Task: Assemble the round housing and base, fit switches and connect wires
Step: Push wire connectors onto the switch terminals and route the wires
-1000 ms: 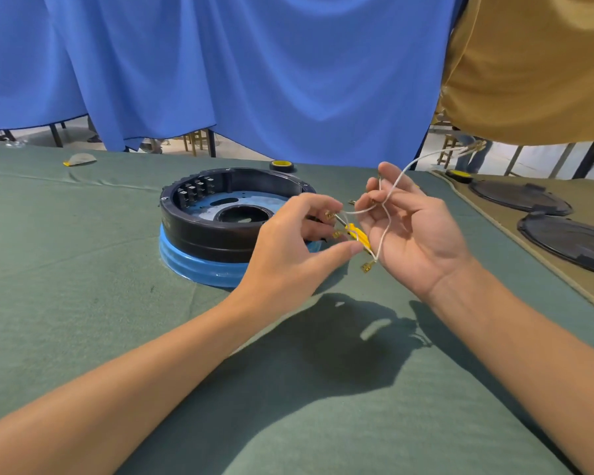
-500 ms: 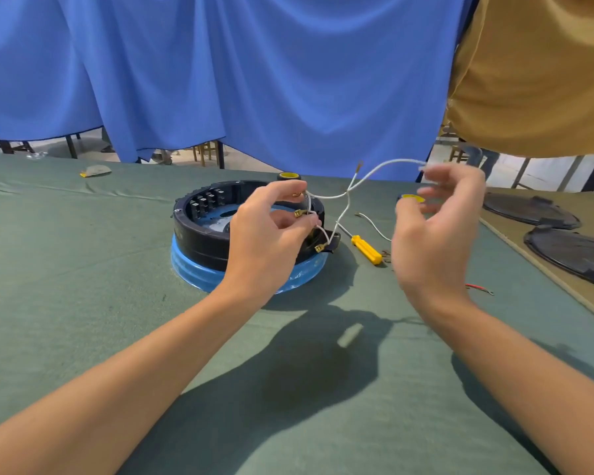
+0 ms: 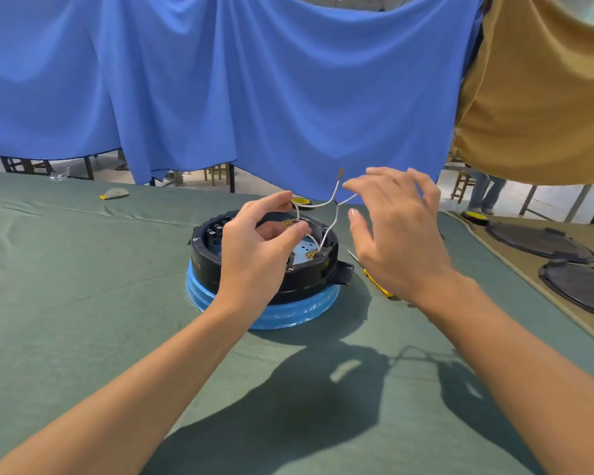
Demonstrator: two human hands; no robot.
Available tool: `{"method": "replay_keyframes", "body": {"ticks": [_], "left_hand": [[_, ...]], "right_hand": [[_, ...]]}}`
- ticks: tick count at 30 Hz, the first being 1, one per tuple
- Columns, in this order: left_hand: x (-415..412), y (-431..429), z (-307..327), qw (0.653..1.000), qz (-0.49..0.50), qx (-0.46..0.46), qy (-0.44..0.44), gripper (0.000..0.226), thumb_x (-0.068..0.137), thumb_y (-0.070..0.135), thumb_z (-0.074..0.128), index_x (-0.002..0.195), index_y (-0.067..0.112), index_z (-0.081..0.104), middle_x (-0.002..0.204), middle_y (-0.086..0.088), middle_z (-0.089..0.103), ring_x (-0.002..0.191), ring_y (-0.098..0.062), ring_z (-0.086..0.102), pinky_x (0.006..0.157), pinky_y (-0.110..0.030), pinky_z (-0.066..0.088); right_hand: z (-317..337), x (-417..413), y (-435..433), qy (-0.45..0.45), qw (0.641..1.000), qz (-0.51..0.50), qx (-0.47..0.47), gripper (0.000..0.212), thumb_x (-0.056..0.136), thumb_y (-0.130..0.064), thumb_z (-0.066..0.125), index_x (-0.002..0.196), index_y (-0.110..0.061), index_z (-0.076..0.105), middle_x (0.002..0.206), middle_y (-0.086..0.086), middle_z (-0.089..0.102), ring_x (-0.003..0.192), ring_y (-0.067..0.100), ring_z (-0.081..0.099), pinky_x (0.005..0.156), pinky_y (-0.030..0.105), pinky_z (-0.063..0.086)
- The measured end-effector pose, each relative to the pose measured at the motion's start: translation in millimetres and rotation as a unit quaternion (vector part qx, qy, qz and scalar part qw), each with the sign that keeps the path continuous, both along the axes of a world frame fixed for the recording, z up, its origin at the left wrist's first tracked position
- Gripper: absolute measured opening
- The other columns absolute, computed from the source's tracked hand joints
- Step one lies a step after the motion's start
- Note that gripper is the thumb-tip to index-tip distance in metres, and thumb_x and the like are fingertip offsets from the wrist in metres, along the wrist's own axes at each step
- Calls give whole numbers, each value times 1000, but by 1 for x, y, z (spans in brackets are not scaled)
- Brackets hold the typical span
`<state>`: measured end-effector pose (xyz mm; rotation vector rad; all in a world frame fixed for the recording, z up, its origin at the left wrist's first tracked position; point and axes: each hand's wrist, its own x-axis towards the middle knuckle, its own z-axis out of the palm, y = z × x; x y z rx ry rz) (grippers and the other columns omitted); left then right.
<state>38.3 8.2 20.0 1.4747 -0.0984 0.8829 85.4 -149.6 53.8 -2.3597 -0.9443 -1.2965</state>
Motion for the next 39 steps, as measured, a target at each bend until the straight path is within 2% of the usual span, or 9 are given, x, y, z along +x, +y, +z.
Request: {"method": "replay_keyframes", "body": {"ticks": [7, 12, 17, 22, 25, 30, 33, 36, 39], "left_hand": [[5, 15, 1, 997, 66, -34, -18, 42, 82, 1, 75, 101, 36, 64, 111, -6, 68, 80, -13, 72, 72, -20, 55], [11, 25, -2, 993, 93, -74, 0, 38, 82, 3, 75, 110, 27, 67, 110, 0, 68, 84, -13, 73, 71, -19, 54], [15, 41, 4, 977, 108, -185, -4, 35, 81, 0, 76, 107, 21, 67, 98, 6, 69, 81, -17, 74, 71, -22, 55], [15, 45, 1, 980, 123, -154, 1, 36, 82, 0, 75, 112, 19, 68, 104, 3, 70, 78, -9, 72, 66, -17, 52], [14, 43, -2, 986, 136, -99, 6, 36, 83, 3, 75, 110, 26, 67, 109, 2, 69, 83, -14, 72, 74, -28, 56], [9, 39, 0, 988, 154, -1, -20, 36, 84, 2, 73, 103, 30, 63, 111, 0, 67, 78, -14, 72, 72, -28, 54], [7, 38, 2, 990, 138, 9, -29, 41, 84, -1, 73, 100, 35, 61, 111, -3, 67, 75, -13, 70, 75, -33, 57], [8, 42, 5, 992, 120, -10, -34, 34, 84, -2, 72, 104, 24, 65, 106, -2, 68, 68, -10, 67, 72, -35, 57], [8, 46, 6, 995, 98, -18, -29, 34, 84, 1, 74, 111, 20, 64, 96, 5, 70, 74, -10, 70, 72, -30, 58]], "right_hand": [[0, 3, 15, 62, 997, 22, 30, 9, 90, -16, 59, 87, -17, 67, 78, -3, 65, 84, 22, 57, 90, 36, 22], [8, 4, 23, 173, 981, 81, 29, 13, 92, -17, 56, 89, -15, 69, 79, 0, 70, 78, 25, 62, 78, 43, 49], [6, 3, 30, 210, 973, 88, 29, 12, 92, -23, 58, 86, -21, 68, 69, -11, 62, 73, 22, 58, 72, 41, 51], [4, 5, 39, 263, 961, 88, -12, 11, 93, -24, 55, 89, -21, 65, 75, -7, 66, 76, 21, 61, 75, 42, 52], [9, 8, 48, 227, 972, 67, -3, 21, 94, -23, 54, 112, -16, 62, 108, 1, 67, 102, 24, 58, 92, 41, 46], [24, 2, 70, -27, 993, 92, -69, 35, 85, -11, 60, 120, -8, 63, 128, 5, 60, 122, 26, 51, 102, 38, 29], [30, 1, 86, -12, 988, 114, -105, 38, 84, -7, 56, 122, -11, 61, 125, 2, 62, 120, 23, 53, 107, 36, 19], [31, 4, 97, 47, 988, 74, -127, 31, 89, -10, 51, 117, -20, 59, 108, -7, 64, 120, 14, 48, 106, 38, 0], [30, 10, 103, 82, 989, 60, -109, 21, 93, -16, 49, 105, -23, 65, 90, -11, 61, 111, 12, 48, 103, 39, 2]]}}
